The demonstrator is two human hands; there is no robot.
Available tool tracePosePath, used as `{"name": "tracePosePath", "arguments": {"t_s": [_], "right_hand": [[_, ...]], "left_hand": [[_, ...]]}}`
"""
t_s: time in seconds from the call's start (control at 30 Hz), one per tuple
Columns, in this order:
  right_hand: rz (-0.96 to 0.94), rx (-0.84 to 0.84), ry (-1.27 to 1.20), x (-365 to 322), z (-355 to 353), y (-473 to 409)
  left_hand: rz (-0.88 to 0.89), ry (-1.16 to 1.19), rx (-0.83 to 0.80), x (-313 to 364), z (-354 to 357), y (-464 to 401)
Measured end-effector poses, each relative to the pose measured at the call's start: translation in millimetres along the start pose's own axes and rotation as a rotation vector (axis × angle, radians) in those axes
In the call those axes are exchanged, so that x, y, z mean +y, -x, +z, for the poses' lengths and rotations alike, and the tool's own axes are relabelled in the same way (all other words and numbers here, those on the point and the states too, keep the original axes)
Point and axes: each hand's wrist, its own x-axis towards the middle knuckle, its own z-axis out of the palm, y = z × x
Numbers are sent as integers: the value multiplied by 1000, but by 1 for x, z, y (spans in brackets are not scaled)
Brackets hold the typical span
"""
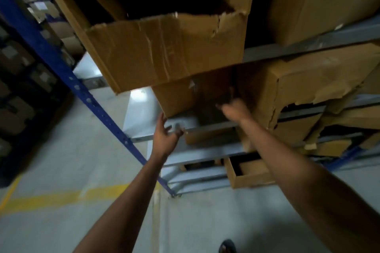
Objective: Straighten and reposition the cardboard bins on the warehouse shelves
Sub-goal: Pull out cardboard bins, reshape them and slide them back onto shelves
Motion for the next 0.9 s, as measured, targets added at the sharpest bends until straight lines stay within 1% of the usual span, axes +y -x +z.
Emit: {"name": "tracePosePath", "arguments": {"t_s": [0.07, 0.13, 0.23, 0.3, 0.43, 0.47, 0.57, 0.6, 0.67, 0.8, 0.9], "right_hand": [[24, -15, -30, -5, 3, -18], [82, -48, -120, 5, 15, -40], [156, -98, -149, 59, 39, -98], [164, -103, -120, 69, 45, -107], [174, -83, -116, 47, 40, -105], [157, -87, -135, 49, 41, -116], [150, -66, -171, 88, 51, -182], [156, -53, -181, 91, 51, -187], [152, -66, -192, 88, 50, -181], [131, -41, -209, 43, 37, -117], [142, -51, -270, 45, 40, -117]], "left_hand": [[-15, 28, 0, 2, 5, -13], [-52, 48, -31, -1, 10, -19], [-87, 61, -52, -6, 15, -25], [-108, 80, -50, -10, 15, -31], [-125, 104, -45, -10, 15, -43], [-129, 108, -44, -9, 15, -45], [-122, 138, -63, -7, 17, -53], [-124, 145, -57, -7, 17, -56], [-141, 151, -43, -10, 19, -60], [-122, 145, -26, -20, 22, -62], [-147, 192, 17, -28, 18, -68]]}}
